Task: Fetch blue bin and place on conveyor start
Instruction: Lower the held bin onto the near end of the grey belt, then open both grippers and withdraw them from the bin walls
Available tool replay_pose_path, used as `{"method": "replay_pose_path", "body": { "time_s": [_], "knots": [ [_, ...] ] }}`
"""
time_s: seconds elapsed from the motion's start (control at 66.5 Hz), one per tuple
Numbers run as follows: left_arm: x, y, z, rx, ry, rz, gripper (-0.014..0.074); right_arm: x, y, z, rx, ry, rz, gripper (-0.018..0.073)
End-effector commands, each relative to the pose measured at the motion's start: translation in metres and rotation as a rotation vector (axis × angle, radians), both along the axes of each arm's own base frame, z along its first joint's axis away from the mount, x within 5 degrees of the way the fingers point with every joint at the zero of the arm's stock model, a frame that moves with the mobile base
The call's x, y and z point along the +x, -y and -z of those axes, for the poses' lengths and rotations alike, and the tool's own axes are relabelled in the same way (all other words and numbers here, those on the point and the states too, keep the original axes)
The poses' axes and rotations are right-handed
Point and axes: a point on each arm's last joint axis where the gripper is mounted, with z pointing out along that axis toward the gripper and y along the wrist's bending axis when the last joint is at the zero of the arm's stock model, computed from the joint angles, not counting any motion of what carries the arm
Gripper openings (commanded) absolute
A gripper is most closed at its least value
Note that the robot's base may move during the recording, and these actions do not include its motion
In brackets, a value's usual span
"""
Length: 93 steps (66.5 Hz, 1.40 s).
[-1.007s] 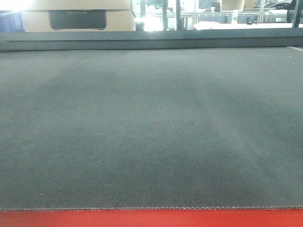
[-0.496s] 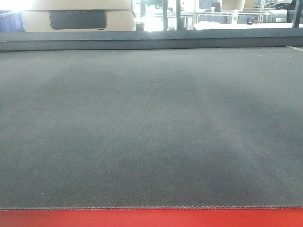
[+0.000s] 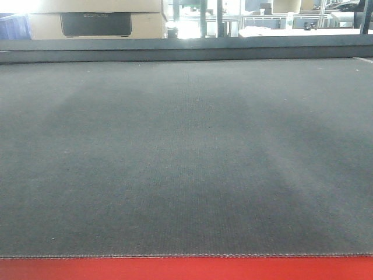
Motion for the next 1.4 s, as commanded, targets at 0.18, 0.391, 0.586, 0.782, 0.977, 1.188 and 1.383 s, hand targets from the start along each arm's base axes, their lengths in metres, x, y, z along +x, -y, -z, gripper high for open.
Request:
{"method": "replay_pose_path", "body": {
  "time_s": [0.18, 0.391, 0.586, 0.782, 0.977, 1.188, 1.383],
  "knots": [
    [0.041, 0.012, 0.082, -0.008, -0.169, 0.011, -0.0111, 0.037, 0.018, 0.049, -0.136, -0.124, 0.075, -0.0151],
    [0.065, 0.017, 0.137, 0.022, -0.289, 0.009, -0.0111, 0.058, 0.012, 0.119, -0.180, -0.244, 0.056, -0.0151],
    [0.073, 0.019, 0.159, 0.064, -0.363, 0.033, -0.0025, 0.066, 0.010, 0.159, -0.201, -0.302, 0.042, -0.0110],
    [0.073, 0.018, 0.161, 0.075, -0.376, 0.036, 0.0411, 0.068, 0.009, 0.162, -0.202, -0.304, 0.041, 0.0237],
    [0.065, 0.017, 0.150, 0.076, -0.374, 0.039, 0.0552, 0.065, 0.013, 0.150, -0.243, -0.335, 0.059, 0.0569],
    [0.036, 0.010, 0.106, 0.082, -0.274, 0.039, 0.0295, 0.048, 0.023, 0.112, -0.260, -0.270, 0.082, 0.0409],
    [0.000, -0.003, 0.072, 0.149, -0.155, 0.024, -0.0092, 0.020, 0.034, 0.076, -0.245, -0.156, 0.093, -0.0111]
  ]
}}
